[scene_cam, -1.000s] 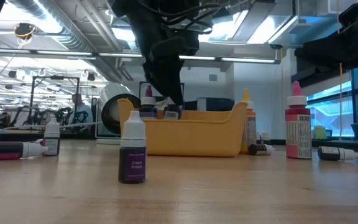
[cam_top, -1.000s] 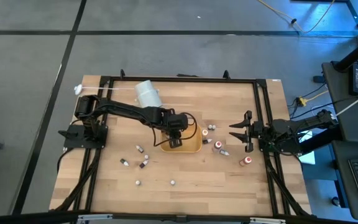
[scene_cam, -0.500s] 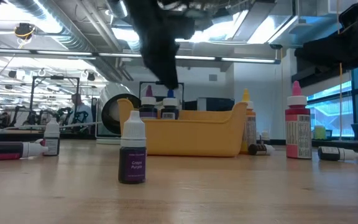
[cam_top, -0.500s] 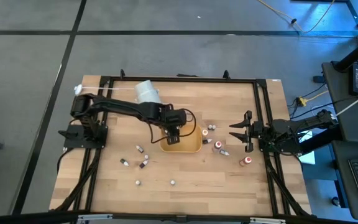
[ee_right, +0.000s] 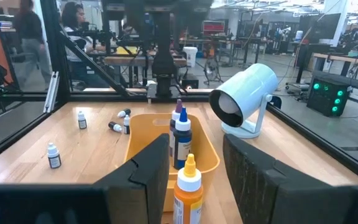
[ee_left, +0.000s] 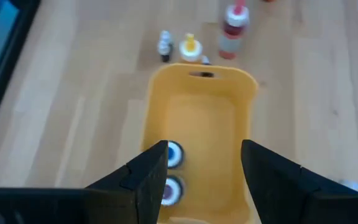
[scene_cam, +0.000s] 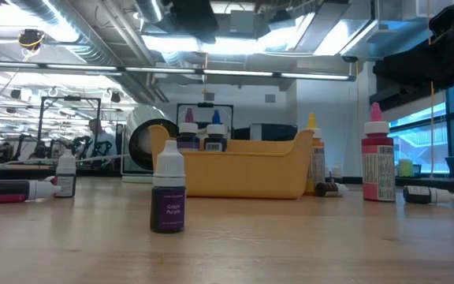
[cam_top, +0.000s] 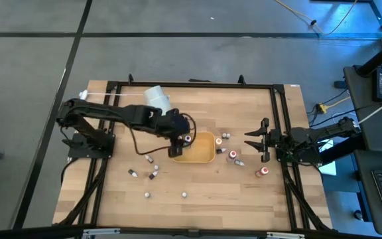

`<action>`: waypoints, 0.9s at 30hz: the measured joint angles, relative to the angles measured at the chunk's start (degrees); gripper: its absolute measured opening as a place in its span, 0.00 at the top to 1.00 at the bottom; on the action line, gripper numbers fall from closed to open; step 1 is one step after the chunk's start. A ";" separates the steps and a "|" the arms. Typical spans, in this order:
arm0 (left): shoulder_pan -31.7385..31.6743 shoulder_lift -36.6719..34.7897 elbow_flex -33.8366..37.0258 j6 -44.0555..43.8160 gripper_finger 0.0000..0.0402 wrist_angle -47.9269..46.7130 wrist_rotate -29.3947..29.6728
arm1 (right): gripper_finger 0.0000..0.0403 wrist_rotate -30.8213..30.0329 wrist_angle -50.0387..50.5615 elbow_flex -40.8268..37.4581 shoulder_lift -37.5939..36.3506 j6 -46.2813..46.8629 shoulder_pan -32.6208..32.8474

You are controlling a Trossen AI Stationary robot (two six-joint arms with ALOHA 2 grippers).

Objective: Pick & Place food coloring
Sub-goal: Put the large yellow ink bottle into the yellow bin

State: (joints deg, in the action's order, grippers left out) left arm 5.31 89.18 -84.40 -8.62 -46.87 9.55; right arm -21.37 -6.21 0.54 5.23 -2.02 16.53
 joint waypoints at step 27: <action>2.72 -38.37 64.46 5.54 0.51 75.28 -1.74 | 0.62 4.93 -0.84 0.00 0.02 -3.13 -0.01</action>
State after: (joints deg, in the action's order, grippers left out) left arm 8.03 50.81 -19.94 -3.07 28.41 7.81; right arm -16.44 -7.05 0.54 5.26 -5.15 16.52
